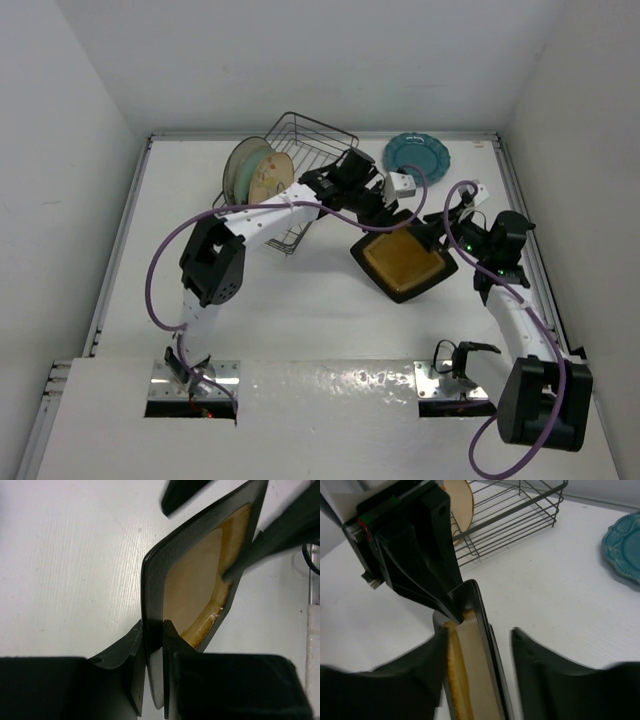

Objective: Load the plates into the dish rack

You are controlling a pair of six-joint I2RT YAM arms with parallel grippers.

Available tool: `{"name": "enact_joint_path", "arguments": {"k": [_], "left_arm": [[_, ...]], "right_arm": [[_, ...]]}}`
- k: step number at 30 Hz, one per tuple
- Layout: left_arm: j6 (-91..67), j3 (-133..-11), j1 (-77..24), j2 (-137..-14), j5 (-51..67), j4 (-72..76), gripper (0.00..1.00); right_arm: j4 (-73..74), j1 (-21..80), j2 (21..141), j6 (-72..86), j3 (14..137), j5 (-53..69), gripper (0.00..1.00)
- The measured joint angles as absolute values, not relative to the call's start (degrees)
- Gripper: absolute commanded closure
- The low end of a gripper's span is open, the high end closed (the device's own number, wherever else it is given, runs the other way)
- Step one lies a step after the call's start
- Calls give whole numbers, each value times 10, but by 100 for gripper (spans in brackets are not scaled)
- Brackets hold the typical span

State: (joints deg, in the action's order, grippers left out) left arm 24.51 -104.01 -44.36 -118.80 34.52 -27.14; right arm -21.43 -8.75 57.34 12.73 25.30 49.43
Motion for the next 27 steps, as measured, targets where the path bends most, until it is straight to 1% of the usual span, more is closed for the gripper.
{"name": "enact_joint_path", "arguments": {"k": [2,3,7,12,15,20,27], "left_arm": [[229,-1033,-446,-1179,336,-273,100],[221,-1028,-446,-1173,334,-276,100],[198,-1012,-447,-1146,316,-282,100],[176,-1011,-448,-1129,259,-287,100],[164,-1010,-449,-1116,212,-290,100],[152,-1009,-448,-1086,143,-295,100],[135,-1011,-447,-1071,98,-299,100]], "right_arm": [[-215,-88,573,124,257,490,35],[-216,-88,573,125,258,484,30],[-215,-88,570,123,258,465,22],[-205,-87,548,125,258,420,19],[-182,-87,519,126,266,353,17],[-170,-87,467,128,279,259,17],[-146,-87,449,128,281,209,17]]}}
